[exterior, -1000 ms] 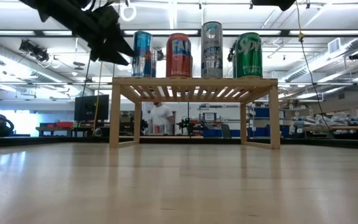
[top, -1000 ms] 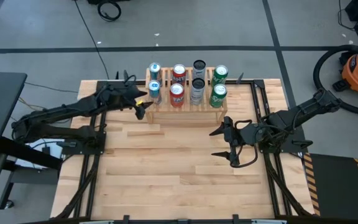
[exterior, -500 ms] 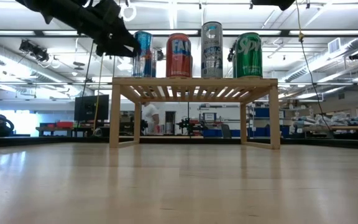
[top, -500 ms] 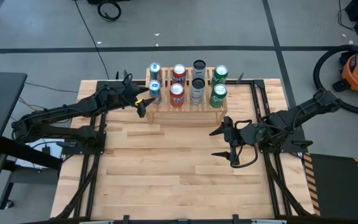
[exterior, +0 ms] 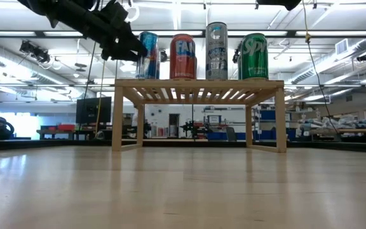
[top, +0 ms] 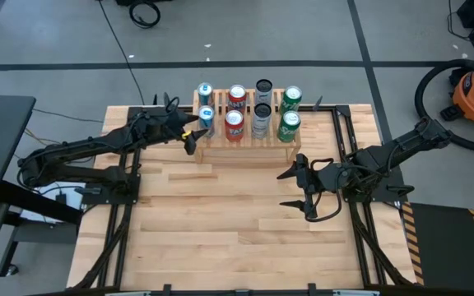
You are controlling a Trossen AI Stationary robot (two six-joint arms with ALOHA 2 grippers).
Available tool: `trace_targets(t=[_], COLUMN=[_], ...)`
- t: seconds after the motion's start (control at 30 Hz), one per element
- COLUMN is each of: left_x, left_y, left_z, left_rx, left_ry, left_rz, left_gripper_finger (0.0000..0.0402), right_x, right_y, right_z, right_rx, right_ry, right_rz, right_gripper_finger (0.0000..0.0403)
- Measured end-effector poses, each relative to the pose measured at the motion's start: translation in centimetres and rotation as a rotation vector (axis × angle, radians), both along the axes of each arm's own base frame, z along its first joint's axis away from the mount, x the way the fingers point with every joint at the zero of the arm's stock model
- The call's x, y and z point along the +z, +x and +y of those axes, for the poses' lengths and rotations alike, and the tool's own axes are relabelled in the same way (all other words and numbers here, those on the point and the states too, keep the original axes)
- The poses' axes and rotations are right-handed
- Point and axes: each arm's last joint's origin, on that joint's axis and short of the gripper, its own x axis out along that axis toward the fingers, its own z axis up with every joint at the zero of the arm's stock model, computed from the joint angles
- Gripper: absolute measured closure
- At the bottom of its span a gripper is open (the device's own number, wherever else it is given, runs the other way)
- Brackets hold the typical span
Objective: Place canned beverage on shelf
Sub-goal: Put the blue soda can on the shelf aligned with the other blue soda can
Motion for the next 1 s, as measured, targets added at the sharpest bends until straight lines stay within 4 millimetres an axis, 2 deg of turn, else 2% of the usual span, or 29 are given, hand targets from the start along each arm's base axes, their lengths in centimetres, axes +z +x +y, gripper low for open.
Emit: trace_targets(t=[0.37,0.83,1.0], left_x=[-0.5,-1.0,-0.4], left_y=[-0.6,-1.2,-1.8], left_z=[0.8,0.5,-0.1], left_rx=[0.082,0.092,0.079], left_ry=[-0.026,-0.056,-0.042], left_rz=[0.046,0.123,0.105], left_gripper_finger=[0.0118,0.0118,0.0118], right_x=[0.0,0.0,0.0], right_y=[0.0,0.0,0.0], right_z=[0.0,0.0,0.0], right_rx=[0.0,0.0,0.0], right_ry=[0.0,0.001,0.001], right_rz=[-0.001,-0.002,-0.003], right_gripper_finger=[0.0013,0.0013,0.0013])
